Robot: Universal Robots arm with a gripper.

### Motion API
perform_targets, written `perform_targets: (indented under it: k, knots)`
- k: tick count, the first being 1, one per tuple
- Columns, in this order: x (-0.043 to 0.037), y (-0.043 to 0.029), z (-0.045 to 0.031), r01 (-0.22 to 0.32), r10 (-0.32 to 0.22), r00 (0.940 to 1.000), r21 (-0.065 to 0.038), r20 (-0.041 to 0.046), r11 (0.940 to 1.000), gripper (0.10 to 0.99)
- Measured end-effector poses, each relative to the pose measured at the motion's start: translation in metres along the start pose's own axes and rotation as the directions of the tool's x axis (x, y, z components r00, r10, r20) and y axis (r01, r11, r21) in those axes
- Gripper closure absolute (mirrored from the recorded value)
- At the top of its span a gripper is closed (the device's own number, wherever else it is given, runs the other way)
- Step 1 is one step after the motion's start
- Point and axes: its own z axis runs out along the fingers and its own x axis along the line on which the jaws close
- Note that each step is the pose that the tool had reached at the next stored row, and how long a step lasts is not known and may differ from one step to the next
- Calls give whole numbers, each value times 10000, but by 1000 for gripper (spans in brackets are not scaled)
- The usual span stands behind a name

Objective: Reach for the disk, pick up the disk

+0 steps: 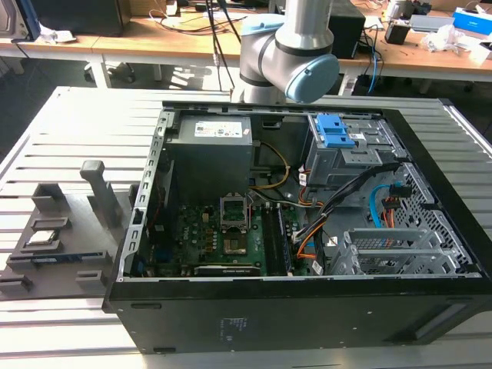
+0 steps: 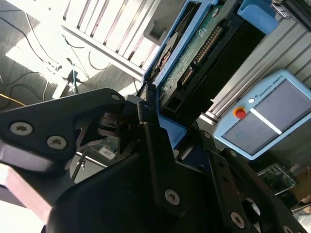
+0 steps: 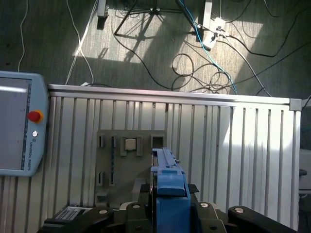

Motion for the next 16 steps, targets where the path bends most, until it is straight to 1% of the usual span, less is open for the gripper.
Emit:
perform_targets:
  k: [2, 6, 7, 11, 13, 16]
  knots:
    - [0, 3, -58, 0, 0, 10000, -10, 0, 10000, 718]
    - [0, 6, -114, -1, 1, 10000, -18, 1, 10000, 718]
    - [0, 7, -140, 0, 0, 10000, -22, 1, 10000, 718]
    - [0, 10, -201, 0, 0, 10000, -30, 1, 10000, 718]
    - [0, 13, -250, 0, 0, 10000, -36, 2, 10000, 718]
    - [1, 15, -292, 0, 0, 10000, -40, 2, 10000, 718]
